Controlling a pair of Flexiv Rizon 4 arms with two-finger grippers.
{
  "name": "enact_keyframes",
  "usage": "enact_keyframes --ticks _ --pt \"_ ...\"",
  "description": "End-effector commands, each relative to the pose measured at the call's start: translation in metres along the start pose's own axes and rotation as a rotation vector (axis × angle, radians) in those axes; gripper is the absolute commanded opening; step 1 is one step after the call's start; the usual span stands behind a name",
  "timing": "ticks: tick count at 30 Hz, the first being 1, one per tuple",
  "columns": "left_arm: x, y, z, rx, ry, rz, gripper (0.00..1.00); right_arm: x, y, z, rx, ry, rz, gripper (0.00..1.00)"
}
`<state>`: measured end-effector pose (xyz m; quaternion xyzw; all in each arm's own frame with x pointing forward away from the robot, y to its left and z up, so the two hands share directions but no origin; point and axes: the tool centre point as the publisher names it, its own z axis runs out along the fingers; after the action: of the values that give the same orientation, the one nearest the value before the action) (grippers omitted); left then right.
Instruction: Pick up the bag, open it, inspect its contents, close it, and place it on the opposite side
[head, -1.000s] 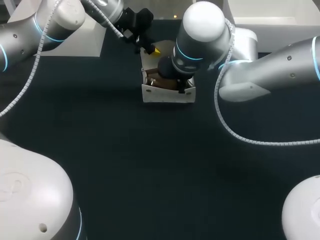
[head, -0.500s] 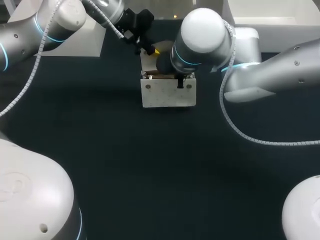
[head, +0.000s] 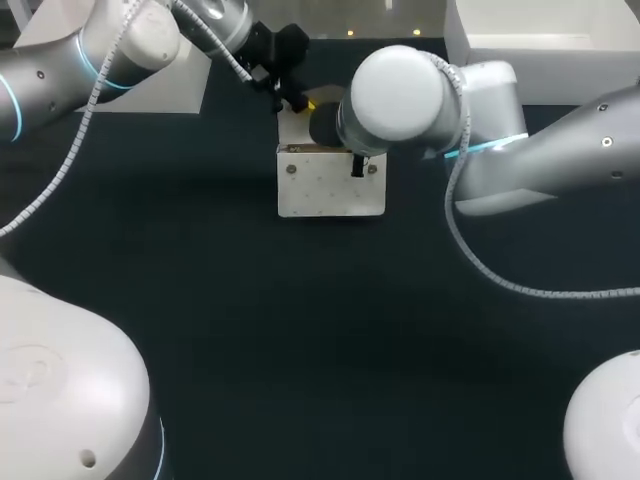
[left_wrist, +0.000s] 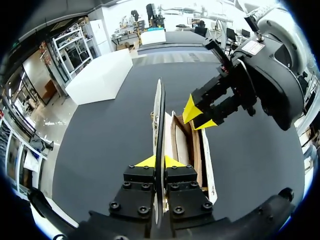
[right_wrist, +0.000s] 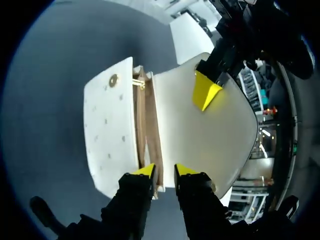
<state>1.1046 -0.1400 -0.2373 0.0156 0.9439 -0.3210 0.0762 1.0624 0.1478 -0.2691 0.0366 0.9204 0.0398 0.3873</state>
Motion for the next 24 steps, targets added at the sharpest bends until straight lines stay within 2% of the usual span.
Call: enact_keyframes --ticks 1,7,9,11,17,24 --pt "-0.005 0.006 0.008 0.003 -0.035 0.013 0.0 0.006 -0.003 -0.006 -0.003 -0.021 0.0 0.2" --pt "-0.019 0.013 0.014 0.004 -0.097 0.066 0.0 0.02 -0.008 -0.007 -0.005 -0.024 0.015 0.19" --pt "-0.024 0.016 0.018 0.018 -0.105 0.077 0.0 0.025 -0.009 -0.006 -0.008 -0.018 0.023 0.1" --pt "-0.03 0.019 0.023 -0.012 -0.144 0.085 0.0 0.03 -0.01 -0.005 -0.01 -0.013 0.03 0.0" --pt "-0.051 0.027 0.034 -0.021 -0.188 0.093 0.0 0.043 -0.012 -0.003 -0.025 -0.001 0.052 0.0" --pt "-0.064 0.031 0.047 -0.046 -0.231 0.137 0.0 0.051 -0.012 0.0 -0.033 0.011 0.068 0.0"
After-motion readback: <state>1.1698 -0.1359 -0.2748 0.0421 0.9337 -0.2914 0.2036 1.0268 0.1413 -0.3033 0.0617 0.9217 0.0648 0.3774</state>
